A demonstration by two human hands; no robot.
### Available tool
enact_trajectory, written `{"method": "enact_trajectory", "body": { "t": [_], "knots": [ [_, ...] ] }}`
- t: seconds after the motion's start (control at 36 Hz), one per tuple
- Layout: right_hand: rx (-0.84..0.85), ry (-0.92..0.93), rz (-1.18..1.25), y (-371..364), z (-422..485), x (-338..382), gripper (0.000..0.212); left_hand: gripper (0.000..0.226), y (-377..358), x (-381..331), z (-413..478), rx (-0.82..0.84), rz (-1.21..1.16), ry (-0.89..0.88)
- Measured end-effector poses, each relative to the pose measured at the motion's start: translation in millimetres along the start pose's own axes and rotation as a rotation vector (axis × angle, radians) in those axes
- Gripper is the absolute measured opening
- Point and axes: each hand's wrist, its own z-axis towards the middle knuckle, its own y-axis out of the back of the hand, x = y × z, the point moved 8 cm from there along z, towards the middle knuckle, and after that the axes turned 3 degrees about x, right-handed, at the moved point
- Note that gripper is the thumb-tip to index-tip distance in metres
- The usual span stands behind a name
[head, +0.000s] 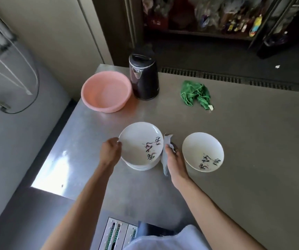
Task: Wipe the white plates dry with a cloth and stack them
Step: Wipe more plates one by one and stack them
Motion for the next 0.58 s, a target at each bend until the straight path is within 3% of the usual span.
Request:
{"method": "enact_trajectory", "body": {
  "t": [0.22,0.42,0.58],
  "knots": [
    [-0.071,0.017,-0.026,-5,4,-3,0.021,0.042,-5,20,13,-0.033,-0.113,0.135],
    [-0.087,-0.007,-0.044,-4,3,-4,0.021,0.019,-3,21,17,0.008,-0.110,0.068],
    [-0.084,-0.013,-0.054,-10,-1,-2,0.020,0.028,-2,18,15,-0.011,-0.107,0.026]
  ]
}}
